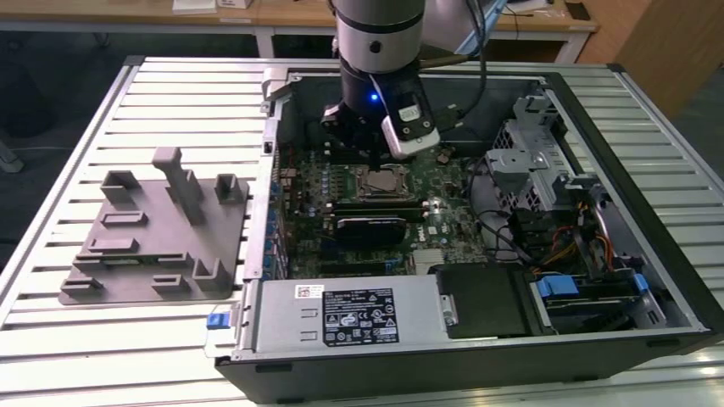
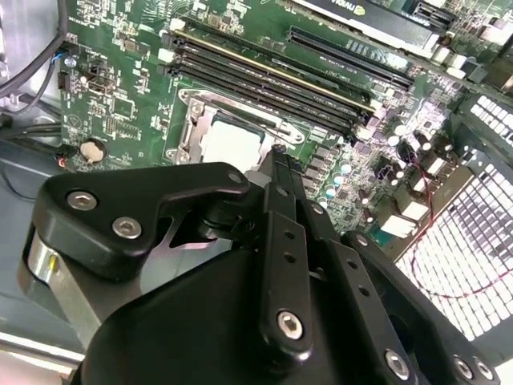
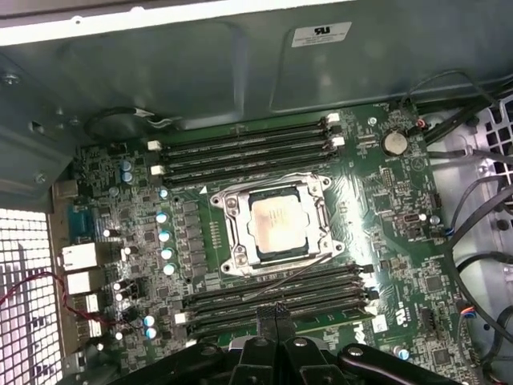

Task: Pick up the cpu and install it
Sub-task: 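Install the second cpu locking lever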

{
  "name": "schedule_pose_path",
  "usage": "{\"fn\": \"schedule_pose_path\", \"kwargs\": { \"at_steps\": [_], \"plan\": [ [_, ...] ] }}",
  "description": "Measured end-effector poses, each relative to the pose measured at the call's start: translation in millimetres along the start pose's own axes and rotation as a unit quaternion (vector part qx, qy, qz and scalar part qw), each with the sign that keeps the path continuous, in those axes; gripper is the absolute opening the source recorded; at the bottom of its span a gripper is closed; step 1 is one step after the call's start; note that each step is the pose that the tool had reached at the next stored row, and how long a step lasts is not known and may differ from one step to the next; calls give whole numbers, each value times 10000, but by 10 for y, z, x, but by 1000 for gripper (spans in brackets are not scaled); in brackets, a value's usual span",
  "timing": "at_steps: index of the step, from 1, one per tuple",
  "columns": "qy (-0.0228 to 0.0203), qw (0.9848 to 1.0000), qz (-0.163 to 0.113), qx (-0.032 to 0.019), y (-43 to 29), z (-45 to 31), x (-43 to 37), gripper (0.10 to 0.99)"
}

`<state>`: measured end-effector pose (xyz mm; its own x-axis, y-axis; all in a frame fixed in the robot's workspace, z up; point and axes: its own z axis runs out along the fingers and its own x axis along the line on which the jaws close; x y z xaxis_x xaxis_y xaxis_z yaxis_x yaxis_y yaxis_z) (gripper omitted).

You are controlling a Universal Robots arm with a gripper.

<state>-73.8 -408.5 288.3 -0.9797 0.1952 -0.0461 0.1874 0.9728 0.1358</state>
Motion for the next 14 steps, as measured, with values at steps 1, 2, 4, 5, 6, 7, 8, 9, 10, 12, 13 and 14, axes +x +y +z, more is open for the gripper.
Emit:
{"fn": "schedule_pose_path", "kwargs": {
  "at_steps": [1,2,4,5,6,7,8,9,10,12,13,14],
  "plan": [
    [-1,10000,0,3,-1,9,0,106],
    [-1,10000,0,5,-2,17,1,106],
    [-2,10000,-1,12,-4,33,1,106],
    [-3,10000,-1,16,-5,39,2,106],
    [-4,10000,-2,21,-6,46,2,106],
    [-4,10000,-2,24,-7,53,2,106],
    [-5,10000,-2,26,-8,60,3,106],
    [-5,10000,-2,27,-9,67,3,106],
    [-6,10000,-2,29,-10,74,3,106],
    [-6,10000,-2,33,-12,87,4,106],
    [-7,10000,-3,36,-15,106,5,106],
    [-7,10000,-3,38,-15,112,5,106]
  ]
}}
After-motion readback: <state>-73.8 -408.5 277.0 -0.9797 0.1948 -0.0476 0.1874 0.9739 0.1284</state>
